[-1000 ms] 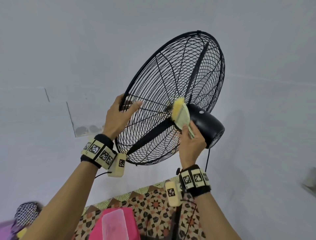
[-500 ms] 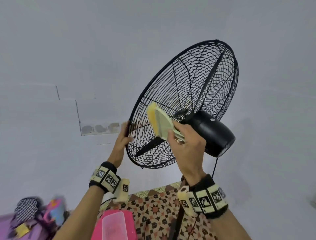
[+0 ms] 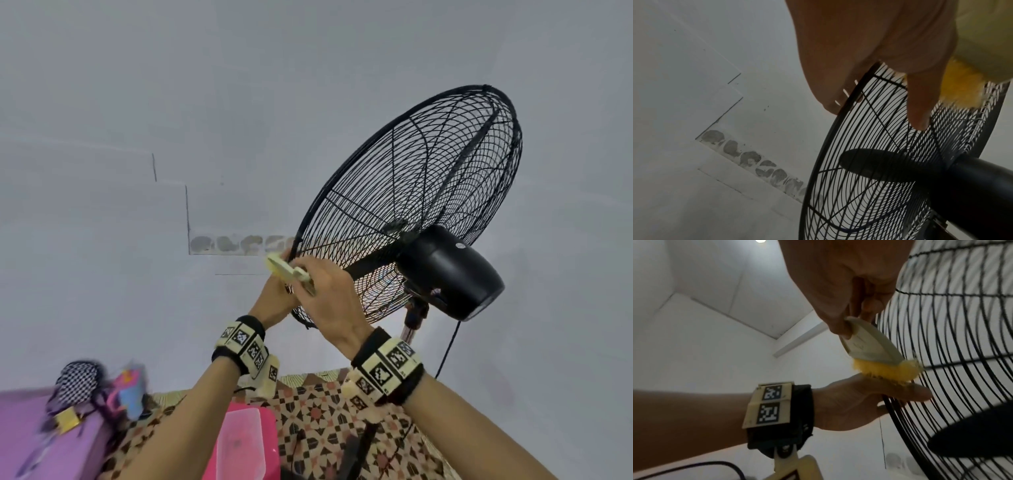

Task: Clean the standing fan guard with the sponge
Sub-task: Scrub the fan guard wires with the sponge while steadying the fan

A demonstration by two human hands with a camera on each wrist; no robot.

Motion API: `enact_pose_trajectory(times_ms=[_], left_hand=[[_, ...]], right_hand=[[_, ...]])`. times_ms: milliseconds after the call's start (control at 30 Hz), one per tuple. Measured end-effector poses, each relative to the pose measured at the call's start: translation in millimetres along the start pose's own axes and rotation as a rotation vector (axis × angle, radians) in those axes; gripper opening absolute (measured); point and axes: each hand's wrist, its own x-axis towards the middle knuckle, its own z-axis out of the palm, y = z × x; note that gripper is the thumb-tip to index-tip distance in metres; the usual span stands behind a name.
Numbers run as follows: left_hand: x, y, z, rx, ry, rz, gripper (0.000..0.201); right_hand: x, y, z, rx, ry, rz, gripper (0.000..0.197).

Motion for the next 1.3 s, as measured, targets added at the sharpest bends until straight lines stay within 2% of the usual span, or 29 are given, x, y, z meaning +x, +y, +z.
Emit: enact_pose_trajectory(times_ms=[33, 100, 133, 167, 233, 267, 300, 333, 400, 433, 467, 500, 533, 600, 633, 667, 700, 733, 800, 867, 933, 1000, 1067, 1100, 1133, 1200, 1233, 1267, 1300], left_hand=[[-1, 0, 1, 0.019, 0.015, -0.001, 0.073], [-1, -1, 2, 0.040, 0.015, -0.018, 0.048], [0, -1, 1, 0.042, 0.018, -0.003, 0.050], [1, -4, 0, 0.037, 0.016, 0.010, 0.063], [4, -11, -3, 0.014, 0.022, 0.016, 0.094], [4, -13, -3, 0.010, 0.021, 0.013, 0.102], [4, -14, -2, 0.014, 0.025, 0.002, 0.103], [4, -16, -2, 0.025, 0.031, -0.010, 0.097], [2, -15, 0, 0.065, 0.045, 0.000, 0.064], [1, -15, 0, 0.089, 0.047, 0.014, 0.048], [2, -15, 1, 0.081, 0.041, 0.029, 0.044], [2, -15, 0, 0.068, 0.038, 0.025, 0.050], [3, -14, -1, 0.052, 0.044, 0.018, 0.063], [4, -13, -1, 0.034, 0.048, 0.010, 0.093], [4, -14, -1, 0.023, 0.050, 0.003, 0.099], [4, -13, -1, 0.020, 0.052, -0.007, 0.100], [4, -14, 0, 0.024, 0.059, -0.020, 0.094], [4, -14, 0, 0.030, 0.067, -0.027, 0.079], [2, -14, 1, 0.017, 0.050, -0.022, 0.055], [2, -15, 1, 0.000, 0.059, -0.028, 0.061], [2, -9, 1, 0.007, 0.078, -0.045, 0.079], [4, -7, 0, -0.005, 0.084, -0.073, 0.095], [4, -5, 0, 0.003, 0.090, -0.078, 0.097], [4, -4, 1, 0.005, 0.085, -0.078, 0.096], [4, -3, 1, 0.004, 0.085, -0.078, 0.094], [1, -2, 1, 0.019, 0.086, -0.054, 0.088], [-1, 0, 1, 0.026, 0.085, -0.052, 0.088], [-2, 2, 1, 0.030, 0.082, -0.065, 0.088], [-3, 2, 2, 0.049, 0.083, -0.077, 0.087]], right_hand=[[0, 2, 2, -0.032, -0.030, 0.016, 0.020], [6, 0, -3, -0.104, -0.081, -0.014, 0.019], [13, -2, -11, -0.137, -0.036, -0.062, 0.017], [24, -5, -23, -0.164, 0.063, -0.103, 0.013], [48, -9, -50, -0.189, 0.347, -0.133, 0.009], [57, -9, -59, -0.173, 0.442, -0.132, 0.009], [59, -10, -62, -0.139, 0.427, -0.148, 0.010], [56, -12, -58, -0.130, 0.329, -0.194, 0.014], [35, -9, -35, -0.220, -0.037, -0.284, 0.024], [26, -5, -24, -0.262, -0.183, -0.304, 0.022], [22, 2, -20, -0.279, -0.248, -0.295, 0.018], [24, 7, -22, -0.259, -0.229, -0.274, 0.016], [31, 9, -30, -0.240, -0.144, -0.267, 0.016], [49, 7, -55, -0.231, 0.130, -0.257, 0.016], [53, 4, -66, -0.206, 0.245, -0.226, 0.014], [54, 2, -70, -0.162, 0.298, -0.189, 0.013], [51, 0, -69, -0.140, 0.256, -0.163, 0.012], [43, -1, -62, -0.152, 0.147, -0.187, 0.014], [22, 6, -34, -0.237, -0.165, -0.327, 0.022], [17, 17, -18, -0.253, -0.257, -0.319, 0.018], [32, 20, -29, -0.209, -0.103, -0.290, 0.014], [53, 15, -59, -0.235, 0.188, -0.294, 0.014], [68, 13, -82, -0.163, 0.401, -0.214, 0.013], [68, 10, -87, -0.114, 0.381, -0.189, 0.013], [62, 11, -83, -0.116, 0.307, -0.243, 0.015], [38, 23, -60, -0.196, 0.000, -0.486, 0.021], [27, 30, -49, -0.226, -0.162, -0.547, 0.018], [22, 38, -45, -0.245, -0.267, -0.567, 0.023], [23, 44, -47, -0.237, -0.285, -0.570, 0.031]])
